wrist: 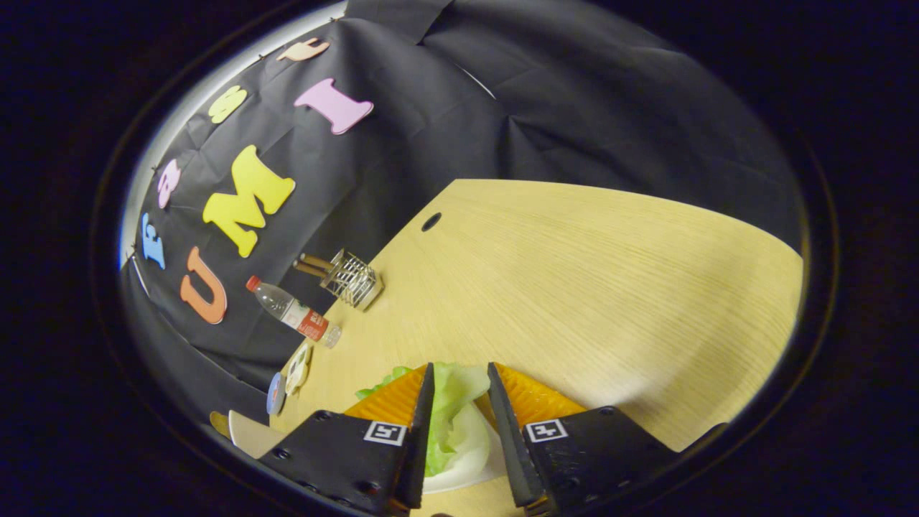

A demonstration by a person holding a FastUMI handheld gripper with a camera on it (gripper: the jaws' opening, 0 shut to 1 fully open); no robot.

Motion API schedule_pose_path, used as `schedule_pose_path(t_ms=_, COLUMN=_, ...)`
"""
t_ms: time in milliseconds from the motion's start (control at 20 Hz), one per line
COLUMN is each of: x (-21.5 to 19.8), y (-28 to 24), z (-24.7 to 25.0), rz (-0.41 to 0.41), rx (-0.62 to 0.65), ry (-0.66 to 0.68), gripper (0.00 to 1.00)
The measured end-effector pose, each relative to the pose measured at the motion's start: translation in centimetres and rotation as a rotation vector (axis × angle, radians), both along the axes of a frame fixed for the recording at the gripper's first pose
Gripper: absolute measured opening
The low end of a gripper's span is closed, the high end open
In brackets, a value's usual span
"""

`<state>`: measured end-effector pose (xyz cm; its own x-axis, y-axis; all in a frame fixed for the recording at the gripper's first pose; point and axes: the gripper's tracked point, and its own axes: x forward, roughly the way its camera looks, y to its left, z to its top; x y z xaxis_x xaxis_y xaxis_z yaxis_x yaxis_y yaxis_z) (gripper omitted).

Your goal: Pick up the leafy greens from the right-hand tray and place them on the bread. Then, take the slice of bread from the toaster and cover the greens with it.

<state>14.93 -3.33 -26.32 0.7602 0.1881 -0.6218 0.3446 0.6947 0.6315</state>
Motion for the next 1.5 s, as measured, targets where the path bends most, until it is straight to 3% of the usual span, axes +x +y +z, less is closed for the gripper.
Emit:
schedule_pose_path(t_ms=350, x=0.2, y=-0.6, z=1.1, rz=0.026, rx=-0.047, ry=-0.046, gripper=0.01)
schedule_pose_path(t_ms=850, x=0.1, y=2.5, z=8.5, rz=0.077, rx=0.027, ry=-0.209, gripper=0.0)
schedule_pose_path(t_ms=1500, x=-1.7, y=10.7, z=18.1, rz=0.193, rx=0.025, ry=-0.366, gripper=0.0)
